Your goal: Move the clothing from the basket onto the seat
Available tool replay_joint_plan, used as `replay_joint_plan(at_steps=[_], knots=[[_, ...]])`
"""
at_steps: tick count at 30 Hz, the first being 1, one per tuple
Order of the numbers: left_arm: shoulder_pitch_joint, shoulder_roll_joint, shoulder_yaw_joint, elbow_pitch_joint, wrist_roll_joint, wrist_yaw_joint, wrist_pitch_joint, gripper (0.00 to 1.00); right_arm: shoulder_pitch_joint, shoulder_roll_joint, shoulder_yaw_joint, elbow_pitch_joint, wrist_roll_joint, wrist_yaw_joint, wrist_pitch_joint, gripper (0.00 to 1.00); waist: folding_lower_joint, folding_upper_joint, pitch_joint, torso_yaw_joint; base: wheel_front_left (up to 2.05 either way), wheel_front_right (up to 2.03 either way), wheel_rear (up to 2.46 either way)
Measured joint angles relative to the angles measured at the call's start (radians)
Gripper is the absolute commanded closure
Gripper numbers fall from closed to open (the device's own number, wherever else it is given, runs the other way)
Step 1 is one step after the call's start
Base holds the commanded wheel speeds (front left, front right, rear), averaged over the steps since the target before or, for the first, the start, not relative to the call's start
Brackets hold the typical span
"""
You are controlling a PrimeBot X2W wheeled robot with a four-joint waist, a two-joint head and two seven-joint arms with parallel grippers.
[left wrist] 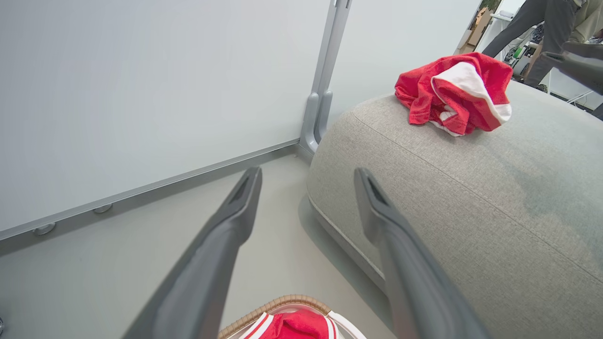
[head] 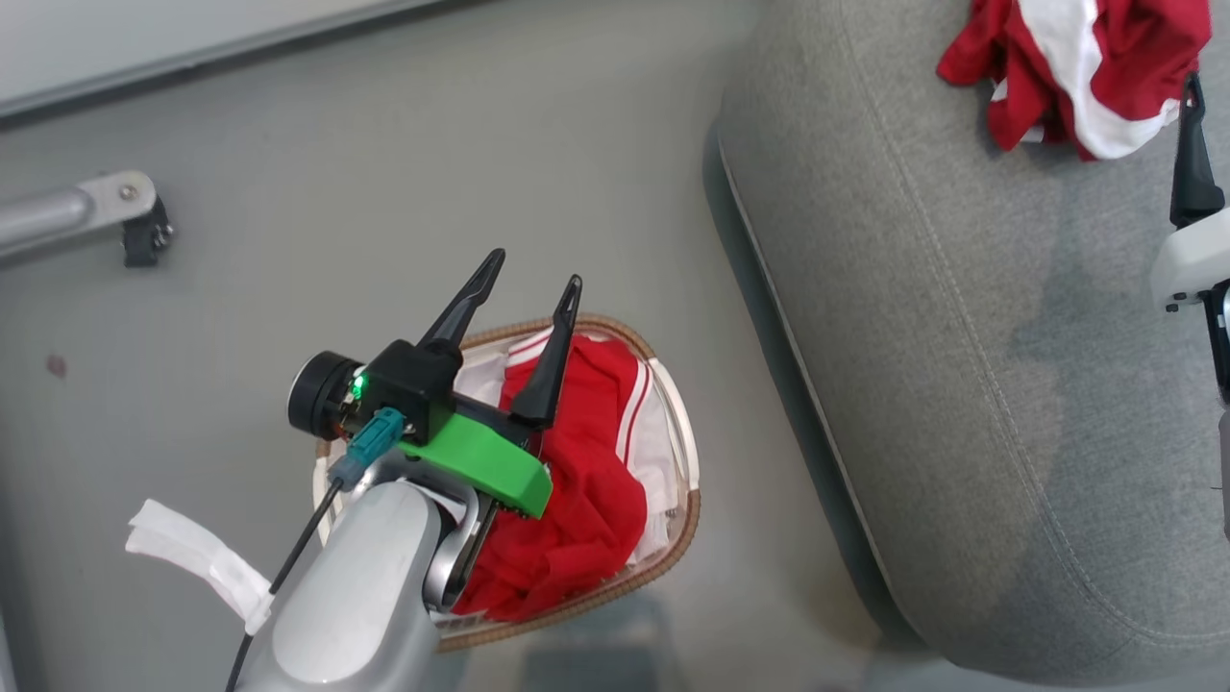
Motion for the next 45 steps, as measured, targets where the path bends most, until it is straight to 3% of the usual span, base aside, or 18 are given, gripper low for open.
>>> replay_joint_plan(at_steps=[5, 12, 25, 37, 45], knots=[[0.043, -0.021, 0.065, 0.002, -0.013, 0.000, 0.000, 0.00, 0.004, 0.005, 0.051, 0.004, 0.016, 0.000, 0.000, 0.00, 0.0000, 0.0000, -0.083, 0.015, 0.00, 0.00, 0.00], [0.131, -0.034, 0.198, 0.022, -0.016, 0.000, 0.000, 0.00, 0.038, 0.070, 0.131, -0.006, 0.067, 0.000, 0.000, 0.00, -0.0001, 0.0000, -0.195, 0.046, 0.00, 0.00, 0.00], [0.309, -0.053, 0.405, 0.028, 0.012, 0.001, -0.001, 0.00, 0.293, 0.210, 0.188, -0.114, 0.134, 0.000, 0.000, 0.00, -0.0001, 0.0000, -0.317, 0.139, 0.00, 0.00, 0.00], [0.418, -0.057, 0.414, 0.015, -0.002, 0.007, -0.001, 0.00, 0.517, 0.228, 0.237, -0.227, 0.253, 0.000, 0.000, 0.00, -0.0001, 0.0000, -0.367, 0.196, 0.00, 0.00, 0.00], [0.432, -0.057, 0.407, 0.009, -0.009, 0.013, -0.001, 0.00, 0.569, 0.229, 0.252, -0.243, 0.280, 0.000, 0.000, 0.00, -0.0001, 0.0000, -0.387, 0.199, 0.00, 0.00, 0.00]])
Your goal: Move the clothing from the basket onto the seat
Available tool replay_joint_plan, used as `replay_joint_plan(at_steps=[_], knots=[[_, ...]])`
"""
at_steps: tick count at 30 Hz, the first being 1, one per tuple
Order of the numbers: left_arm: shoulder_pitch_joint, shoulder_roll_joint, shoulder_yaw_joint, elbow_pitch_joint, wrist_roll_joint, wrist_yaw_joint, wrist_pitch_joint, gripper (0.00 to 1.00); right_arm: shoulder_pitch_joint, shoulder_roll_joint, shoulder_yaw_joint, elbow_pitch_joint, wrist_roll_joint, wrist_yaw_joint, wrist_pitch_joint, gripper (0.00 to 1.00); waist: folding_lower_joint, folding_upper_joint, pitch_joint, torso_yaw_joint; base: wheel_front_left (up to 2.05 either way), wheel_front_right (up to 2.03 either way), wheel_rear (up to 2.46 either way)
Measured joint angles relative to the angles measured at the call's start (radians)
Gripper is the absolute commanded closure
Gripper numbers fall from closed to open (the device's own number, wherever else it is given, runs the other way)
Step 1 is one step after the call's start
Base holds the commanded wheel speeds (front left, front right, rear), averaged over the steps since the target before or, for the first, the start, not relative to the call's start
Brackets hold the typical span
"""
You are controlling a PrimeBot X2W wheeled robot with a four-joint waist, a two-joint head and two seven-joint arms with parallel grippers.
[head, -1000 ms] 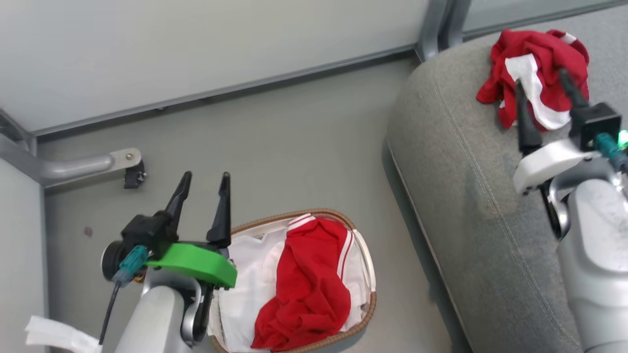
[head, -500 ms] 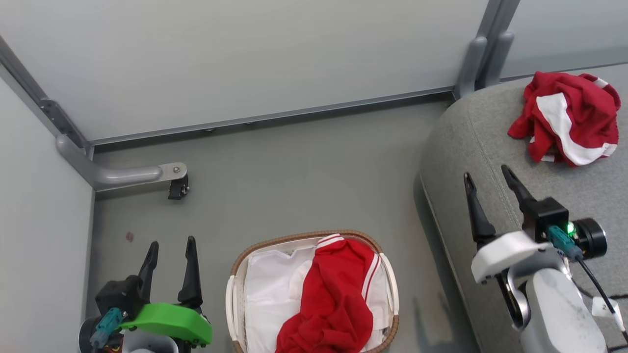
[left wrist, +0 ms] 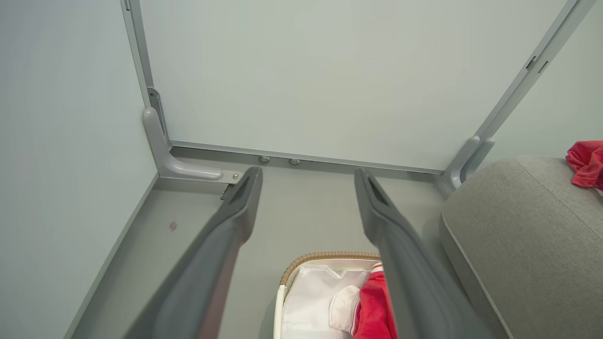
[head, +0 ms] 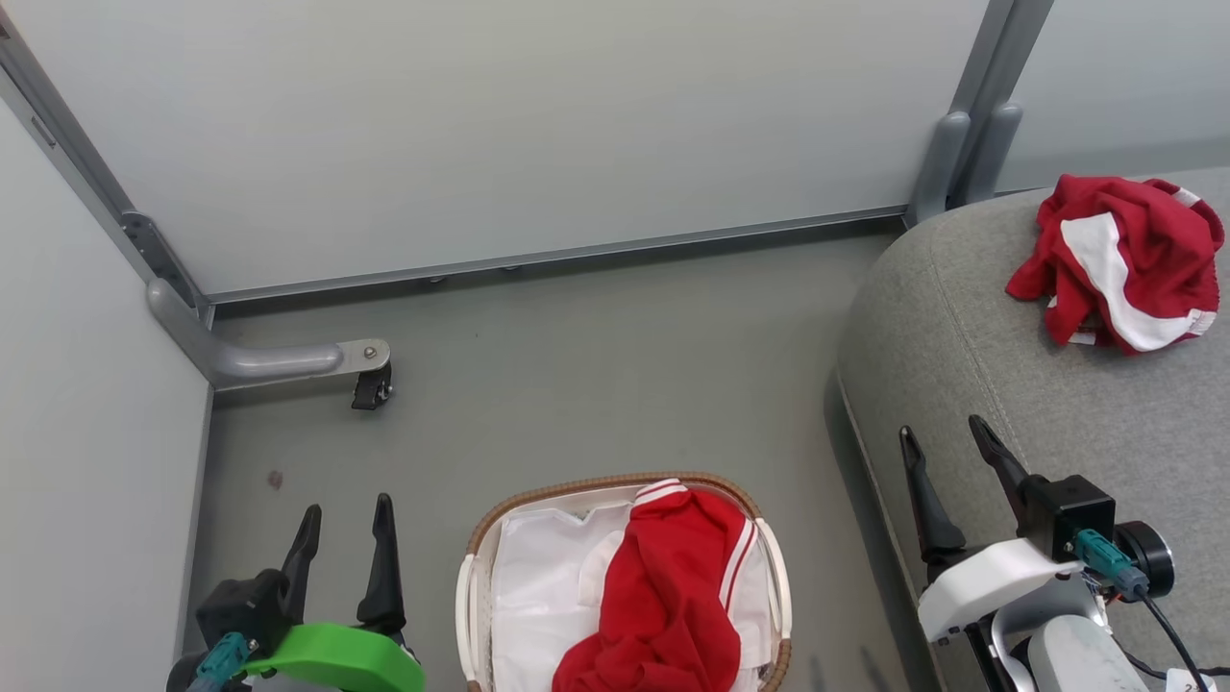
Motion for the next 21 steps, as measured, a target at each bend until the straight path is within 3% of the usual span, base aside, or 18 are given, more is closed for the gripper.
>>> replay_joint_plan(at_steps=[21], knots=[[0.001, 0.000, -0.010, 0.002, -0.003, 0.000, 0.000, 0.00, -0.001, 0.000, 0.015, -0.005, 0.010, 0.000, 0.000, 0.00, 0.0000, 0.0000, 0.007, -0.010, 0.00, 0.00, 0.00]])
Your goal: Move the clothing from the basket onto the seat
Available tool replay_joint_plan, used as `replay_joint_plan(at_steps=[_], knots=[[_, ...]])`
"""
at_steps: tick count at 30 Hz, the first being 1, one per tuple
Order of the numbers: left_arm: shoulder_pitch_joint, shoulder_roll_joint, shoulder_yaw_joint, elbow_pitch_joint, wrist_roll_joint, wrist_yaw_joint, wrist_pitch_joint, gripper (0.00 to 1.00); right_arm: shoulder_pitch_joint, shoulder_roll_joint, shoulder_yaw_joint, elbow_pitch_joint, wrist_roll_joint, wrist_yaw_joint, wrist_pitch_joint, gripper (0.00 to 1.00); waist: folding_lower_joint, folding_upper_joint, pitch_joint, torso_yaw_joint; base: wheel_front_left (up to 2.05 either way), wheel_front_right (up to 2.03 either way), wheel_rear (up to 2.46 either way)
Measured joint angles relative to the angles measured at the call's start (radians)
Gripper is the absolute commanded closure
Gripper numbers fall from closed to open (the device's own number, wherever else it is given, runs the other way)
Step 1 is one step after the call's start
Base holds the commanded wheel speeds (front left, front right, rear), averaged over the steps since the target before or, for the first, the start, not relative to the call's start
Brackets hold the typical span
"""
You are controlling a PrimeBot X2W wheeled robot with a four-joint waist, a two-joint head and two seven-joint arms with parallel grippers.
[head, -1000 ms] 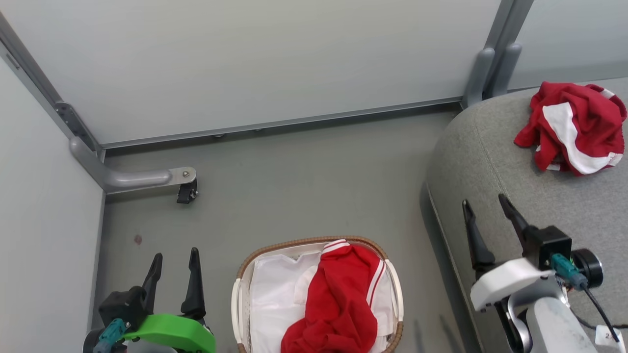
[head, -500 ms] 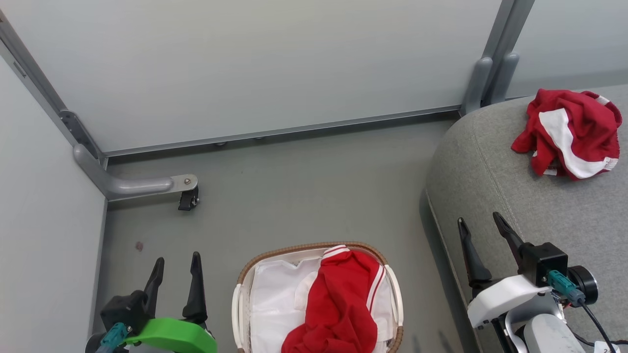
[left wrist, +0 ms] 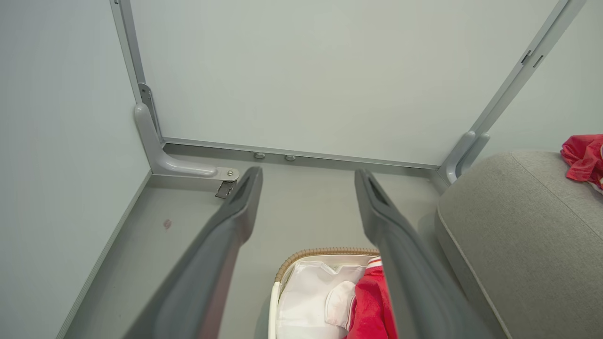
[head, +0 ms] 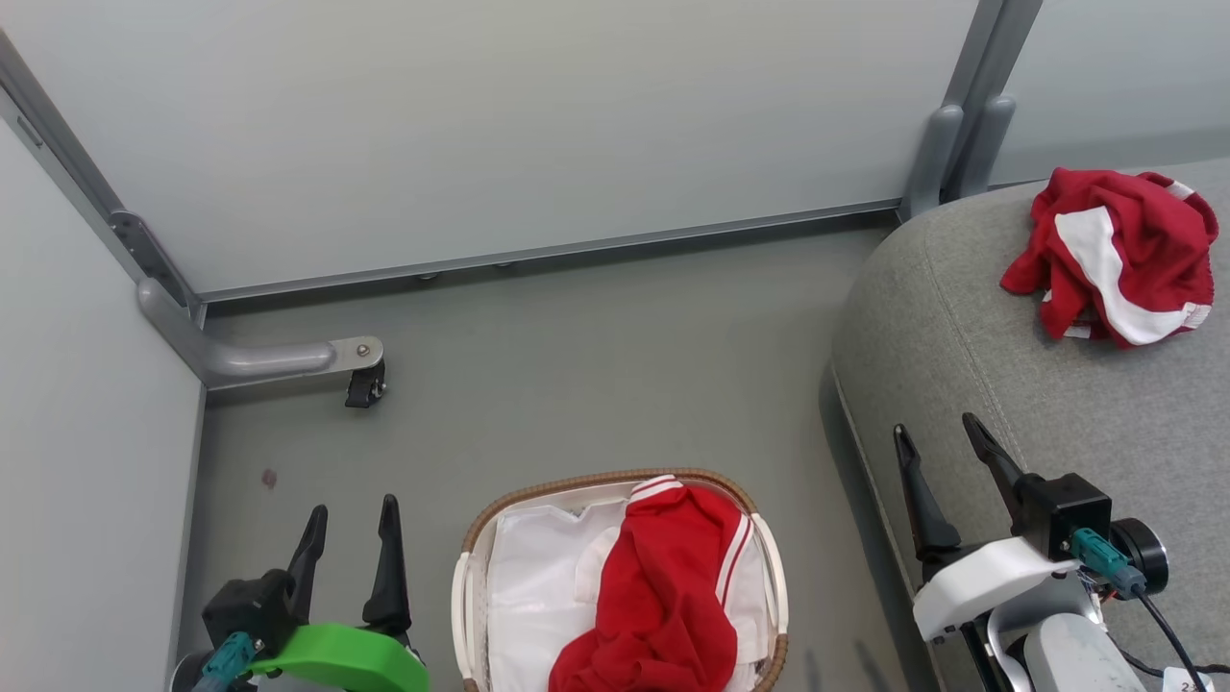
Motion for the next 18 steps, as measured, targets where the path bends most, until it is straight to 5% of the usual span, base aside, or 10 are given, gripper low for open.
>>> replay_joint_plan(at_steps=[18], knots=[[-0.217, -0.001, -0.149, 0.118, 0.050, -0.011, 0.000, 0.00, -0.122, 0.000, -0.032, -0.093, 0.002, 0.000, 0.000, 0.00, 0.0000, 0.0000, 0.170, -0.032, 0.00, 0.00, 0.00]])
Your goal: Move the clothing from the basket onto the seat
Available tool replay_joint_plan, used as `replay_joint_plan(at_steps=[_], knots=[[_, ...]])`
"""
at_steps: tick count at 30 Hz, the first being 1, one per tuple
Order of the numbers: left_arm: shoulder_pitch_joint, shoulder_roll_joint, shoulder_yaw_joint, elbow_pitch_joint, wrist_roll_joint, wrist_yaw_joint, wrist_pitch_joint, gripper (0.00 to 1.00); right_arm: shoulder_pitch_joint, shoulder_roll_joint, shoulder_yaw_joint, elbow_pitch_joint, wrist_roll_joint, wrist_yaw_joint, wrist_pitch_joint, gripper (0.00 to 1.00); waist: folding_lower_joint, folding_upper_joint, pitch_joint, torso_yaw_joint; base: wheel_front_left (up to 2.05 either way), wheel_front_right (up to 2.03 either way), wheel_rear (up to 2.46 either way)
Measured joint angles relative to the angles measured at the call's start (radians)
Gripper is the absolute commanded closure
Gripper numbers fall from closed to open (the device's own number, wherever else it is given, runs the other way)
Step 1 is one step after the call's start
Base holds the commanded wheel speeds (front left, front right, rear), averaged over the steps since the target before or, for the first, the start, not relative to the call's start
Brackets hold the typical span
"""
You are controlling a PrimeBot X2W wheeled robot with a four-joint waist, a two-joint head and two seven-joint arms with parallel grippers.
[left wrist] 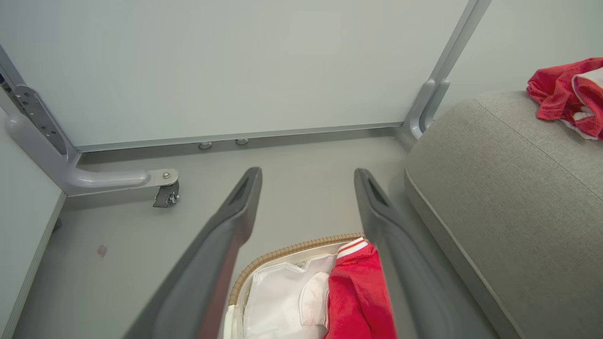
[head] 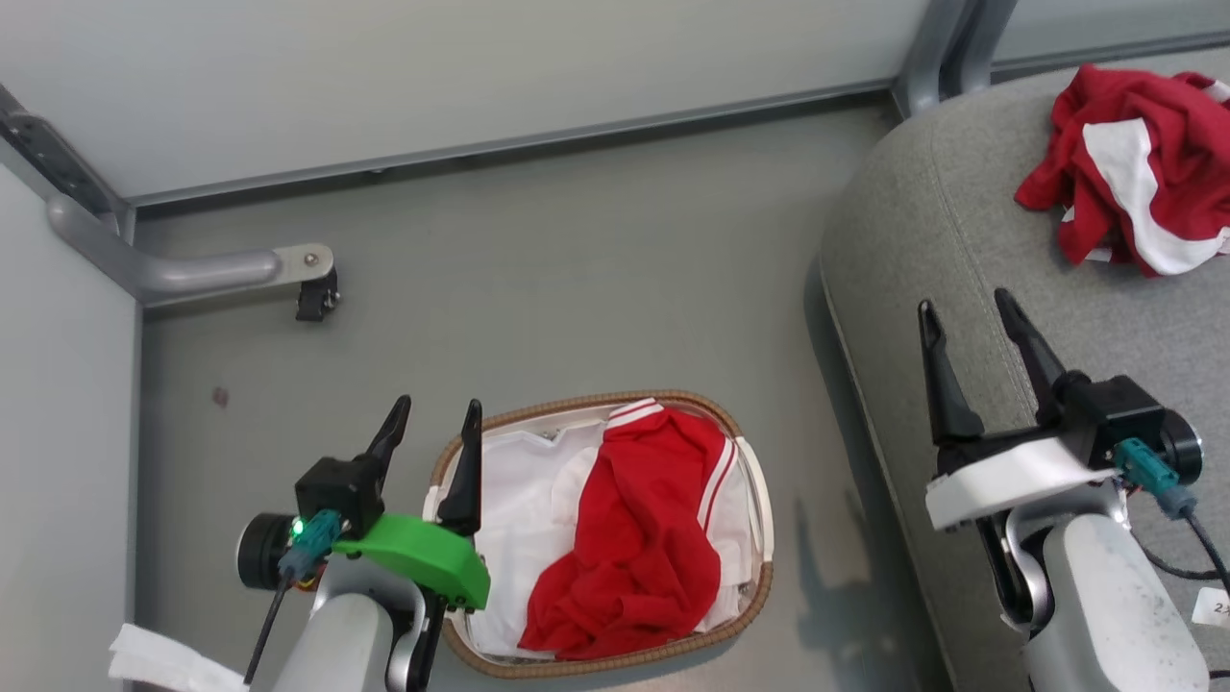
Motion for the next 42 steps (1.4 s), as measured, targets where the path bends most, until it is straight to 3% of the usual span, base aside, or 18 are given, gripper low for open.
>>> replay_joint_plan(at_steps=[8, 18, 29, 42], knots=[[-0.186, -0.002, -0.120, 0.189, -0.008, -0.001, 0.000, 0.00, -0.097, 0.000, -0.015, -0.087, -0.002, 0.000, 0.000, 0.00, 0.0000, 0.0000, 0.151, -0.041, 0.00, 0.00, 0.00], [-0.329, -0.003, -0.258, 0.432, -0.101, 0.004, 0.018, 0.00, -0.194, -0.001, 0.034, -0.112, 0.065, 0.000, 0.000, 0.00, 0.0000, 0.0000, 0.336, -0.131, 0.00, 0.00, 0.00], [-0.386, -0.003, -0.402, 0.526, -0.169, 0.047, 0.028, 0.00, -0.235, -0.001, 0.072, -0.140, 0.107, 0.000, 0.000, 0.00, 0.0001, 0.0000, 0.486, -0.238, 0.00, 0.00, 0.00], [-0.484, -0.002, -0.437, 0.648, -0.215, 0.082, 0.039, 0.03, -0.273, -0.001, 0.117, -0.169, 0.139, 0.000, 0.000, 0.00, 0.0001, 0.0000, 0.592, -0.319, 0.00, 0.00, 0.00]])
